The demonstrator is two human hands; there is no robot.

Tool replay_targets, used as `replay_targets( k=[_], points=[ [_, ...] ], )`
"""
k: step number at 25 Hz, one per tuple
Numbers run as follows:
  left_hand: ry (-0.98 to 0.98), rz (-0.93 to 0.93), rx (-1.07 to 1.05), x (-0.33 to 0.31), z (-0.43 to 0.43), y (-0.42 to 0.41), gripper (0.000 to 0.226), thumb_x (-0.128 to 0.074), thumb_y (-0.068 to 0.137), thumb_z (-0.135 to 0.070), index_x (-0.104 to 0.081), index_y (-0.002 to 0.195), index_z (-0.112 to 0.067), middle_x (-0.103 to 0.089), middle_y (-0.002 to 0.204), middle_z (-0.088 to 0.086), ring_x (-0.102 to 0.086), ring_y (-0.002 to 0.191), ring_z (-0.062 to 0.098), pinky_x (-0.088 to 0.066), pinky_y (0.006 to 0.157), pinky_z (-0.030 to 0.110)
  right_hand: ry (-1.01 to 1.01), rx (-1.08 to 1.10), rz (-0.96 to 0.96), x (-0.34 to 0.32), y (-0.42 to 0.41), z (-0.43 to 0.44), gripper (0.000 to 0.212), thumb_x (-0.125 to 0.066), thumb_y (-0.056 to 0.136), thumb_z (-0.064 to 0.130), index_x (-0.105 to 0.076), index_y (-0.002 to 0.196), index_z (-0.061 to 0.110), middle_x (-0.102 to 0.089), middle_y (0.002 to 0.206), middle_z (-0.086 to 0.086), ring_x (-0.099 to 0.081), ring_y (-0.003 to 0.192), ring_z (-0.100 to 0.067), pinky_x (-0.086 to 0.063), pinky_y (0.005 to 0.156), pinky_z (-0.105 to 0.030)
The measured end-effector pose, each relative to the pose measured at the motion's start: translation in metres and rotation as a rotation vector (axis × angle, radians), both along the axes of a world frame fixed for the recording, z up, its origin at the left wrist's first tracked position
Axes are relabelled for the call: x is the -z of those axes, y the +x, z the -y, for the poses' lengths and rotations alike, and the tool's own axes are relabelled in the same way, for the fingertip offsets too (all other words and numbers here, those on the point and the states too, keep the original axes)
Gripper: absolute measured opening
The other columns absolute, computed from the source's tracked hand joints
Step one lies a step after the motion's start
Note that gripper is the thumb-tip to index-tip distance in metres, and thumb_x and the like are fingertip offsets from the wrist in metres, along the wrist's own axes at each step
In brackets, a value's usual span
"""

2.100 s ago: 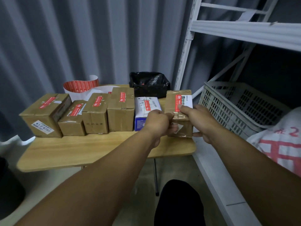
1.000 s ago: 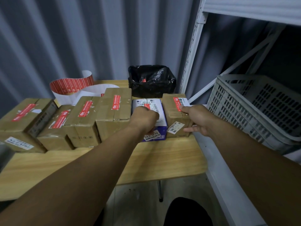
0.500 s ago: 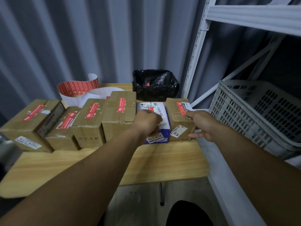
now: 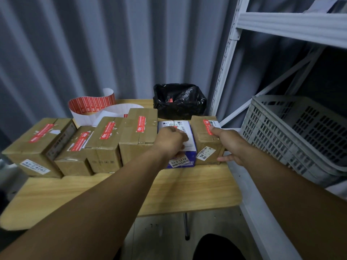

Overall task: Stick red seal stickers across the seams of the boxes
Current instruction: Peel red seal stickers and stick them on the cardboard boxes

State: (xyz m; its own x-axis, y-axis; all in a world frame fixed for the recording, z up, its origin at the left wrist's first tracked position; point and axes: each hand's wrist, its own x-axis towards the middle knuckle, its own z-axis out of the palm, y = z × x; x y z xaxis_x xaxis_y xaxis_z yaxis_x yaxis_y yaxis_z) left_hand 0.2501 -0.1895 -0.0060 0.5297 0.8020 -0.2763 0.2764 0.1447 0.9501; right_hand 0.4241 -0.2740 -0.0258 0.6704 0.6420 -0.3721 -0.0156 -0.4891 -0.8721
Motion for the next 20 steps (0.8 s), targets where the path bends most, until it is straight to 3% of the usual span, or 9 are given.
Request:
replay_targets(
  k=[3,6,8,10,15,20],
  points=[
    [0.336,-0.063,0.088,-0.004,-0.002,0.013,0.013,-0.056,0.099,-0.014,-0.067,0.107,-0.016,-0.061,0.104,0.002,-0.059,0.097,0.022,-0.055,0.079,0.037,-0.006,-0.012,0.022,0.002,0.001,-0.001,0.047,-0.070,0.088,0.046,-0.059,0.127,0.023,-0.071,0.117,-0.003,-0.067,0.107,-0.022,-0.060,0.083,-0.045],
    [0.789,-0.252,0.323,-0.004,-0.006,0.040,0.033,-0.049,0.100,-0.014,-0.062,0.130,-0.014,-0.052,0.135,0.007,-0.042,0.130,0.028,-0.040,0.107,0.042,0.004,-0.005,0.009,0.002,0.001,-0.002,0.044,-0.069,0.089,0.042,-0.060,0.128,0.022,-0.070,0.116,-0.002,-0.066,0.107,-0.022,-0.059,0.085,-0.046],
    [0.949,-0.319,0.486,0.000,-0.009,0.058,0.031,-0.046,0.100,-0.016,-0.061,0.126,-0.009,-0.054,0.135,0.011,-0.041,0.132,0.031,-0.034,0.109,0.041,0.006,-0.003,-0.008,0.002,0.000,-0.003,0.042,-0.066,0.091,0.039,-0.060,0.129,0.023,-0.069,0.119,-0.003,-0.064,0.109,-0.023,-0.058,0.087,-0.046],
    [0.985,-0.379,0.561,0.005,-0.011,0.069,0.029,-0.042,0.102,-0.020,-0.059,0.123,-0.008,-0.056,0.135,0.013,-0.044,0.129,0.029,-0.031,0.108,0.037,0.009,0.013,-0.026,0.003,-0.002,-0.004,0.038,-0.061,0.094,0.035,-0.058,0.130,0.022,-0.068,0.117,-0.001,-0.063,0.107,-0.021,-0.056,0.089,-0.046],
    [0.986,-0.520,0.579,0.012,-0.015,0.076,0.051,-0.034,0.106,-0.033,-0.034,0.153,-0.012,-0.036,0.159,0.007,-0.025,0.143,0.027,-0.026,0.115,0.042,0.033,-0.007,-0.002,0.000,-0.007,-0.005,0.026,-0.054,0.098,0.031,-0.055,0.124,0.030,-0.065,0.113,0.007,-0.057,0.101,-0.011,-0.052,0.094,-0.047],
    [0.832,-0.457,0.561,0.003,-0.012,0.077,0.068,-0.046,0.101,-0.029,-0.017,0.159,-0.009,-0.029,0.162,0.009,-0.015,0.146,0.029,-0.023,0.115,0.039,0.019,0.005,-0.019,-0.001,-0.009,-0.005,0.034,-0.050,0.098,0.039,-0.054,0.130,0.029,-0.063,0.123,0.003,-0.057,0.112,-0.019,-0.052,0.091,-0.045]
  ],
)
